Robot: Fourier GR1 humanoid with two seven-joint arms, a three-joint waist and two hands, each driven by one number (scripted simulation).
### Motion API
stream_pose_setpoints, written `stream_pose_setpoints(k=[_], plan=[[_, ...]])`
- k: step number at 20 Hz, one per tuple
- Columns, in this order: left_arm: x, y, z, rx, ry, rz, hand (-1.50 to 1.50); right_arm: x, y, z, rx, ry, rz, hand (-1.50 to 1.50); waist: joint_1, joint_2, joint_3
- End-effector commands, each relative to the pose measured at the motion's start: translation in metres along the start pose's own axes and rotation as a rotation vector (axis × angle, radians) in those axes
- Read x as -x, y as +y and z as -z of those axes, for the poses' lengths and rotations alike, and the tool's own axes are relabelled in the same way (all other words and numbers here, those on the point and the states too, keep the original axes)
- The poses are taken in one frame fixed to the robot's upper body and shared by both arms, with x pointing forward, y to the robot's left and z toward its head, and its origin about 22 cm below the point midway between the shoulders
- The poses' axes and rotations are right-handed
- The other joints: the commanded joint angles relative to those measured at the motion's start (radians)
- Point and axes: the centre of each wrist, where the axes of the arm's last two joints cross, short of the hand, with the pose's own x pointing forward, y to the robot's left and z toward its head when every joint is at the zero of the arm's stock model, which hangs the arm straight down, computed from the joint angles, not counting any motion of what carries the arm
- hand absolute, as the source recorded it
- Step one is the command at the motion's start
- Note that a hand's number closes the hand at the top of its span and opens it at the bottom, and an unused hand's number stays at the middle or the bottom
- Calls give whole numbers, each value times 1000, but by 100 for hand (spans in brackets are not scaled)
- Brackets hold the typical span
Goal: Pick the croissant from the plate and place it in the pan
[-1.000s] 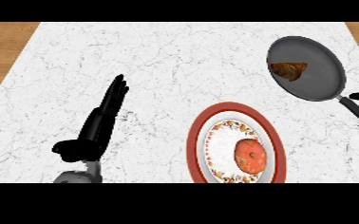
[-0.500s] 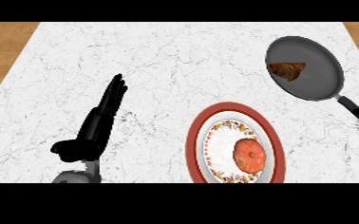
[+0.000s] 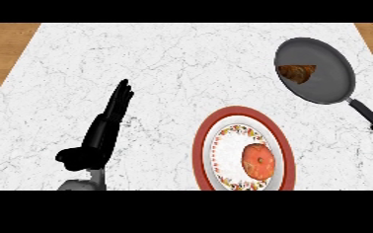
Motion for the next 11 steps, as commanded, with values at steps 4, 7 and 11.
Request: stream_pose_setpoints(k=[4, 7, 11], plan=[[-5, -3, 10, 6, 5, 1, 0, 3, -4, -8, -56, -77, 46, -150, -1, 0, 0], [-7, -4, 7, -5, -13, -2, 0, -3, 2, 5, -54, -81, 11, -150, 2, 0, 0], [-5, 0, 0, -7, 16, -14, 0, 7, -1, -12, -21, -121, -70, -150, -3, -2, -1]])
